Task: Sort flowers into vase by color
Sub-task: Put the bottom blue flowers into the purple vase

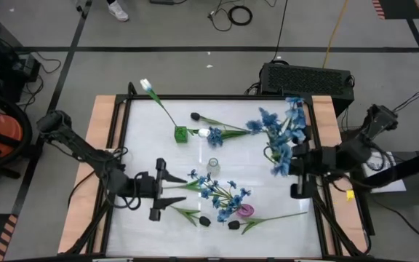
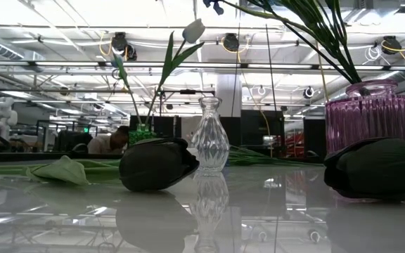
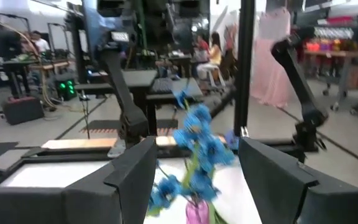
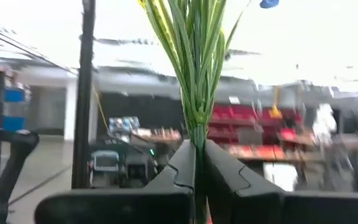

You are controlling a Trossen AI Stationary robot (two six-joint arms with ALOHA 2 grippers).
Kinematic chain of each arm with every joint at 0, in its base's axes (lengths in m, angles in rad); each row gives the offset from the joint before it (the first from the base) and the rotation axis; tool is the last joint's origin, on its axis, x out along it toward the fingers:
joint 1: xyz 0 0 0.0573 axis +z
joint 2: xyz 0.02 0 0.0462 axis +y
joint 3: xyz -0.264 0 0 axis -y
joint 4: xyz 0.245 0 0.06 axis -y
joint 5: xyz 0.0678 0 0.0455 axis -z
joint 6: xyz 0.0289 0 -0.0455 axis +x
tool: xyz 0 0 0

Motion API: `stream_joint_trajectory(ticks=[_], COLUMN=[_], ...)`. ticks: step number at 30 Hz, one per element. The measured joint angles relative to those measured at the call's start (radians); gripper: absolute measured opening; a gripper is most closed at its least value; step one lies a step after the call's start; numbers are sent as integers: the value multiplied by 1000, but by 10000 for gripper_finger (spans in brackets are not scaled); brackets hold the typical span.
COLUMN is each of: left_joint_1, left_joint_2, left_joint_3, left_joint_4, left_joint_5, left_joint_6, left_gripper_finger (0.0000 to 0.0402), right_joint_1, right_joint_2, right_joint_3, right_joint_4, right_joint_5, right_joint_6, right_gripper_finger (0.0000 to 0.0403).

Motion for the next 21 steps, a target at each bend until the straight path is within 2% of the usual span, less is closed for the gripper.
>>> stream_joint_trajectory(ticks=[5,10,14,16,19,21], left_joint_1=[48,74,74,74,79,78], left_joint_2=[0,0,0,0,4,10], left_joint_3=[0,1,1,1,1,1], left_joint_4=[83,77,77,78,84,105], left_joint_5=[0,3,5,21,116,121], left_joint_6=[42,42,43,47,50,49], left_gripper_finger=[235,235,239,248,264,268], right_joint_1=[-173,-287,-338,-352,-360,-360], right_joint_2=[145,333,474,534,623,675], right_joint_3=[0,0,34,79,158,214], right_joint_4=[167,427,596,607,578,557], right_joint_5=[-291,-498,-589,-612,-610,-610], right_joint_6=[16,102,207,239,249,239], right_gripper_finger=[9,9,9,9,9,9])
